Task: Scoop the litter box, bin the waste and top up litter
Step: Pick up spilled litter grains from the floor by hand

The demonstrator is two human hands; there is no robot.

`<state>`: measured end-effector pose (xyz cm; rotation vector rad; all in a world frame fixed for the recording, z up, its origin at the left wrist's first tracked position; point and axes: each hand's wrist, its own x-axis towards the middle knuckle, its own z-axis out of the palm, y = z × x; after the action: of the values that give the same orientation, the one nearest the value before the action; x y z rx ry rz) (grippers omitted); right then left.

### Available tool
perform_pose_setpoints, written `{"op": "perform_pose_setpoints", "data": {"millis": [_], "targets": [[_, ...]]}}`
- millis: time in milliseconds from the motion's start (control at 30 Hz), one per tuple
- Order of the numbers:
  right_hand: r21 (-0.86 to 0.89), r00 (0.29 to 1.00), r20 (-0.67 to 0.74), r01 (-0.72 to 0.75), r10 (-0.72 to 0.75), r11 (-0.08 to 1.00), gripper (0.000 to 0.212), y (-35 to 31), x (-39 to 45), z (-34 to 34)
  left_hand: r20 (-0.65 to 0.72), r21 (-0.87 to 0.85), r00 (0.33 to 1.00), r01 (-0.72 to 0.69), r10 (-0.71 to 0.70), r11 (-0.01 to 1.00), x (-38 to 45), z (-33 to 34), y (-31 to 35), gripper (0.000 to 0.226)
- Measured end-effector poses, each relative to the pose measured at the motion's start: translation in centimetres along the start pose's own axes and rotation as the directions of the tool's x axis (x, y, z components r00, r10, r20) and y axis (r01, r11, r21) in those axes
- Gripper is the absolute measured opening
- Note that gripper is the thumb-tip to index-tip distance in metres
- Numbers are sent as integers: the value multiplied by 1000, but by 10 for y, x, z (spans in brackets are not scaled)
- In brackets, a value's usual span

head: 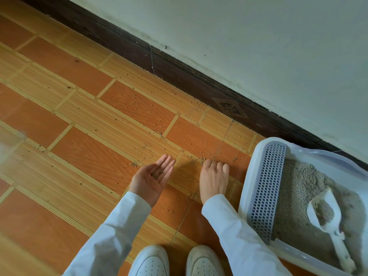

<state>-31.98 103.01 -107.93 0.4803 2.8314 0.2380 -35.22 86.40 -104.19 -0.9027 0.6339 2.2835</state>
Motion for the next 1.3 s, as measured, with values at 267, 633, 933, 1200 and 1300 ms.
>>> {"op": "perform_pose_setpoints", "data": {"millis": [267,633,933,1200,1300], "targets": [[17,995,-84,-53,54,998,34,12,-2,8,-14,-12,1000,-1,1,1000,0,-1,2,41],[-23,996,35,83,-82,996,23,0,-2,-5,-29,0,1000,-3,3,1000,-2,6,1,40],[977,980,197,-200,-41,-75,38,-14,17,-49,-35,-121,993,-118,115,986,-9,31,7,41],[336,922,131,-386,-364,-859,23,-34,17,-109,51,-226,953,-279,298,933,-24,78,19,41],[267,922,180,-381,-342,-885,23,-40,15,-117,43,-257,944,-304,326,917,-26,86,20,43]]}}
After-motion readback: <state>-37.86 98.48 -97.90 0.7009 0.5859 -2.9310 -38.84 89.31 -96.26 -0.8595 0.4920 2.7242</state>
